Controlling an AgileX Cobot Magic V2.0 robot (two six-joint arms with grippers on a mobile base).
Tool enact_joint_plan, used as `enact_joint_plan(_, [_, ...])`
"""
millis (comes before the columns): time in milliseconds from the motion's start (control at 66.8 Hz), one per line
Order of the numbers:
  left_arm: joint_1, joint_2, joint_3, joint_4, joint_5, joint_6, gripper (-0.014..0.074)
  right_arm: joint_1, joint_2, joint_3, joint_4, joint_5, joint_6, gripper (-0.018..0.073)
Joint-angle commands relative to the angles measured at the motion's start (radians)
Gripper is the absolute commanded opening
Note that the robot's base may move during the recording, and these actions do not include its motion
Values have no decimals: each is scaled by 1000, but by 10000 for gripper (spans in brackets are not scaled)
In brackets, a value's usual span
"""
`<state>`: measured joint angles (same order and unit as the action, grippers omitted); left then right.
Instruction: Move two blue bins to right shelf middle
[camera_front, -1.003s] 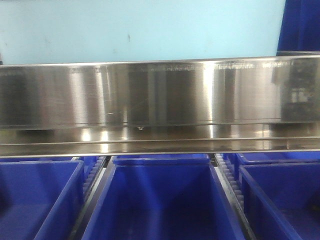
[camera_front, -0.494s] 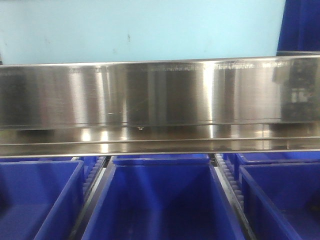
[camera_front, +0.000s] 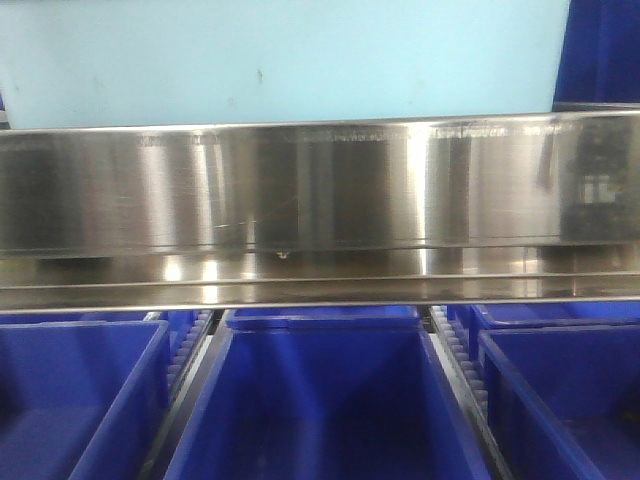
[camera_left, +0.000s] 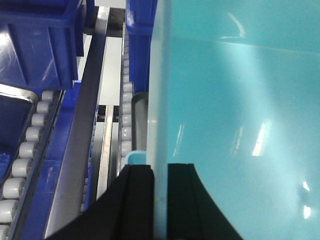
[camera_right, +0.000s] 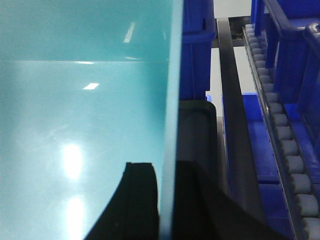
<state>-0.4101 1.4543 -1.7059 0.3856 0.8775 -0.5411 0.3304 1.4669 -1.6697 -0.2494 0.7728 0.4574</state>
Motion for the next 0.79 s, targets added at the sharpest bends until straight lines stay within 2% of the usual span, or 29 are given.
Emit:
enact_joint_plan(0, [6, -36, 55, 29, -94, -17, -111, -6, -35, 44, -66, -82, 28, -159])
enact_joint_plan(225, [6, -82, 230, 31, -244, -64, -111, -6, -67, 194, -82, -204, 59, -159])
enact_joint_plan(569, [6, -84, 405, 31, -397, -65, -111, -6, -68, 330, -88, -314, 59, -159])
enact_joint_plan(779, [8, -84, 468, 25, -416, -65, -111, -6, -68, 401, -94, -395, 59, -159])
